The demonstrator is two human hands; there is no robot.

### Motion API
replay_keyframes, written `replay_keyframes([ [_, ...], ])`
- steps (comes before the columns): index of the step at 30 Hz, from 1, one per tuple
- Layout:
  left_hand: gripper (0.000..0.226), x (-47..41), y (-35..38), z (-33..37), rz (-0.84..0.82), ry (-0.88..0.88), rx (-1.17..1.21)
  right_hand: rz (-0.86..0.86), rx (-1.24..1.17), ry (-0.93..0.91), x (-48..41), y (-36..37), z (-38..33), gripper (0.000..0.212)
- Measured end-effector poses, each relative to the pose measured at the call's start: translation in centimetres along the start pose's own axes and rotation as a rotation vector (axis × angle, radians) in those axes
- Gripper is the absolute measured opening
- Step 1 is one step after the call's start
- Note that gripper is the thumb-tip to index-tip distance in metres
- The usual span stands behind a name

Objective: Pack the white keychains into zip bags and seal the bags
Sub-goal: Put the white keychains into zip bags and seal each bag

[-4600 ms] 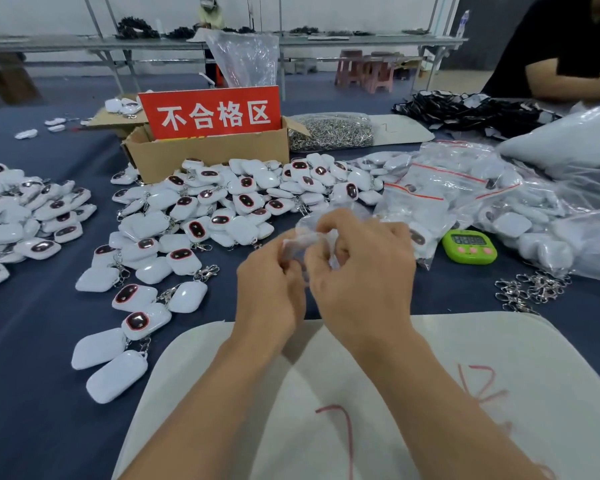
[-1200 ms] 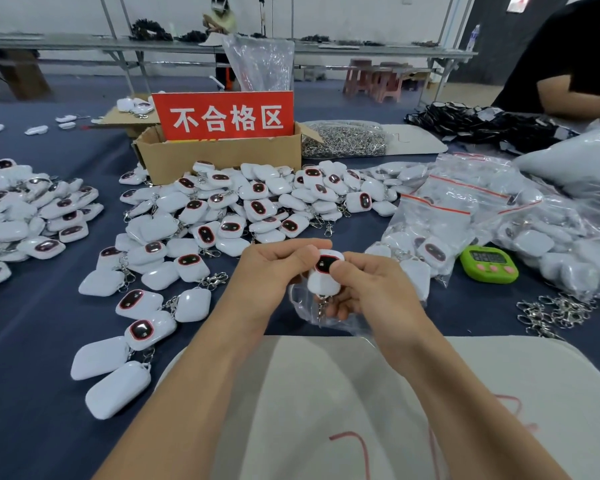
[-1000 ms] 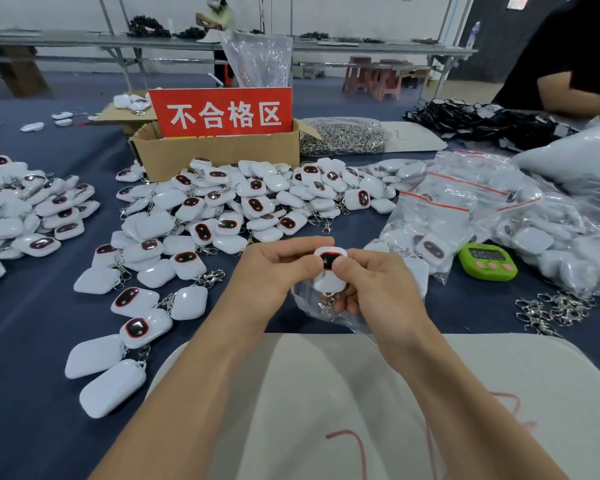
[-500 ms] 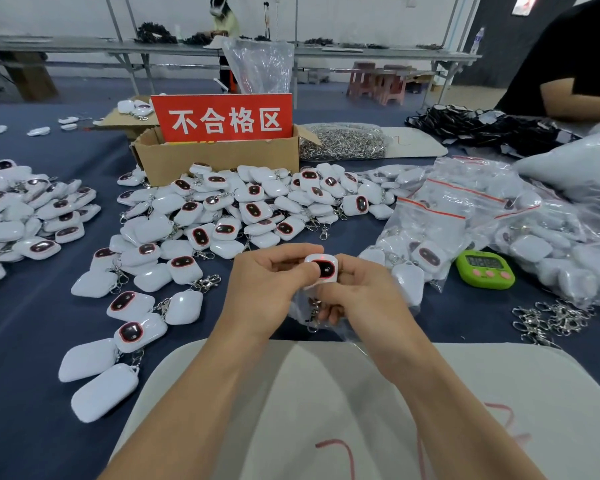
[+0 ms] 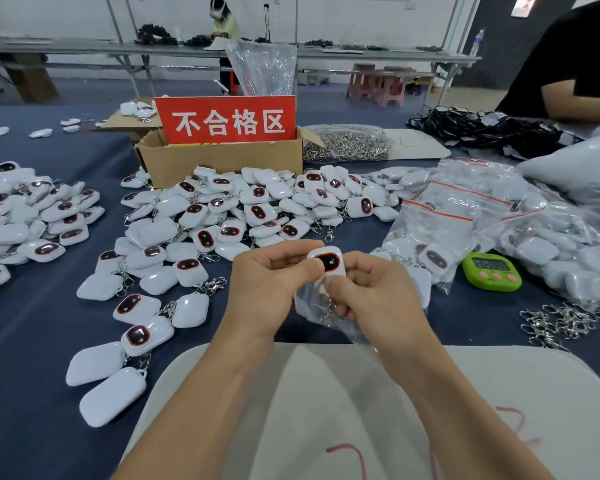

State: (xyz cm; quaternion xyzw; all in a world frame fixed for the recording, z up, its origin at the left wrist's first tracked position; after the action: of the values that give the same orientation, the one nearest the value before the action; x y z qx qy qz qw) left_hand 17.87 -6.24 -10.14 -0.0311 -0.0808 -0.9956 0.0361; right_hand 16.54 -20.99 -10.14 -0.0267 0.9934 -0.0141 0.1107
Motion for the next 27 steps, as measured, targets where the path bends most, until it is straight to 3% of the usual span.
replay_keyframes([
  [3, 0.029, -0.1, -0.5, 0.3, 0.024, 0.047, -0.024, 0.114, 0.026, -0.088, -0.1, -1.1, -0.9, 0.022],
  [9, 0.035, 0.8, -0.3, 0.7, 0.159, 0.207, -0.483, 0.228, 0.323, -0.398, 0.4, -1.9, -3.3, 0.047],
  [13, 0.031, 0.9, -0.3, 0.7, 0.188, 0.208, -0.508, 0.226, 0.357, -0.46, 0.5, -1.8, -3.7, 0.053],
  [17, 0.042, 1.2, -0.2, 1.2, 0.174, 0.283, -0.497, 0.236, 0.303, -0.365, 0.2, -2.2, -2.9, 0.047],
  [21, 0.062, 1.8, 1.0, 1.9, 0.051, 0.443, -0.545, 0.176, -0.023, -0.144, -0.1, -1.8, -1.3, 0.035],
  [24, 0.054, 1.4, 1.1, 1.5, 0.008, 0.377, -0.508, 0.235, -0.079, -0.041, -0.2, -2.6, -0.5, 0.023],
  [27, 0.039, 1.4, 0.8, 1.5, 0.021, 0.358, -0.448, 0.191, -0.083, -0.063, -0.3, -2.9, -0.6, 0.023],
])
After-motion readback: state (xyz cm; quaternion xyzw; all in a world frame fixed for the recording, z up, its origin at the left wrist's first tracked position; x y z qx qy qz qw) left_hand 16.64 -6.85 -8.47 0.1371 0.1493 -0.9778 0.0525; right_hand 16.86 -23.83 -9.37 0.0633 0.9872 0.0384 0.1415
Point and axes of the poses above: each hand's wrist, its own x-axis away from the middle knuckle, its own y-axis out of the palm, z = x × y, the point moved 7 cm from there along -x, towards the middle knuckle, and after that the axes turned 9 degrees about -y, right-handed, at the moved point
